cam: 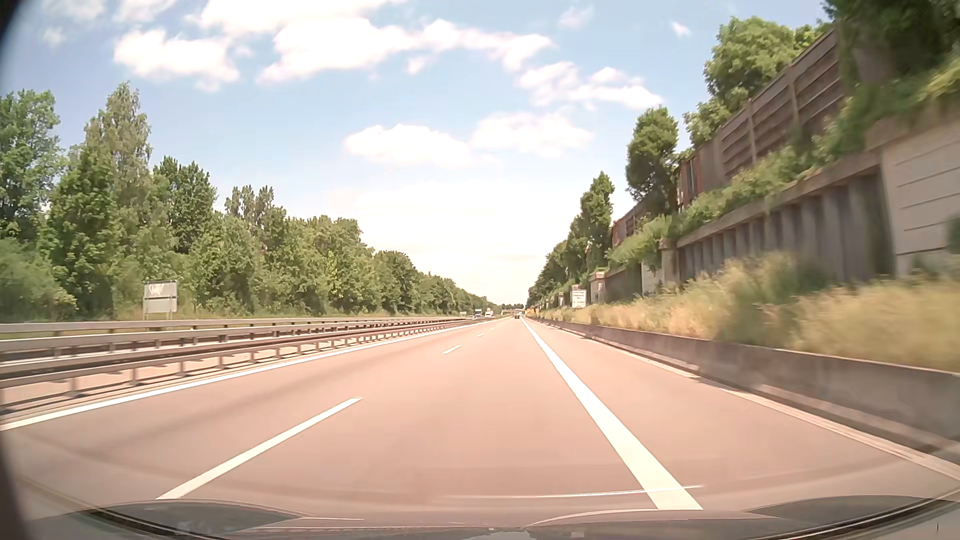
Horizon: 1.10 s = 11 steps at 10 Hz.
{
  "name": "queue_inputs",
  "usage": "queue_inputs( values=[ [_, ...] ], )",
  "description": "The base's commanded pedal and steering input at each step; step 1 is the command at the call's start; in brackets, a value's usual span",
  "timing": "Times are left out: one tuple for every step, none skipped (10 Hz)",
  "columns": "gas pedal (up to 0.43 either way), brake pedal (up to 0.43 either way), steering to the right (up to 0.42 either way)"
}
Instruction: Follow the waypoints while adhering to traffic rules and regulations
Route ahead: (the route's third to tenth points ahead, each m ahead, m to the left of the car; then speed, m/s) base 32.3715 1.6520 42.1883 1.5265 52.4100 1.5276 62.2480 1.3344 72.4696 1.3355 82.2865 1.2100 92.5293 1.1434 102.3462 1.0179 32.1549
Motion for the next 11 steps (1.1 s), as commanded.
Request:
queue_inputs(
  values=[
    [0.287, 0.012, 0.001],
    [0.299, 0.012, 0.001],
    [0.299, 0.006, 0.001],
    [0.311, 0.012, 0.001],
    [0.311, 0.012, 0.001],
    [0.319, 0.012, 0.000],
    [0.319, 0.012, 0.000],
    [0.319, 0.012, 0.000],
    [0.319, 0.006, 0.000],
    [0.319, 0.012, 0.000],
    [0.319, 0.012, 0.000]
  ],
)
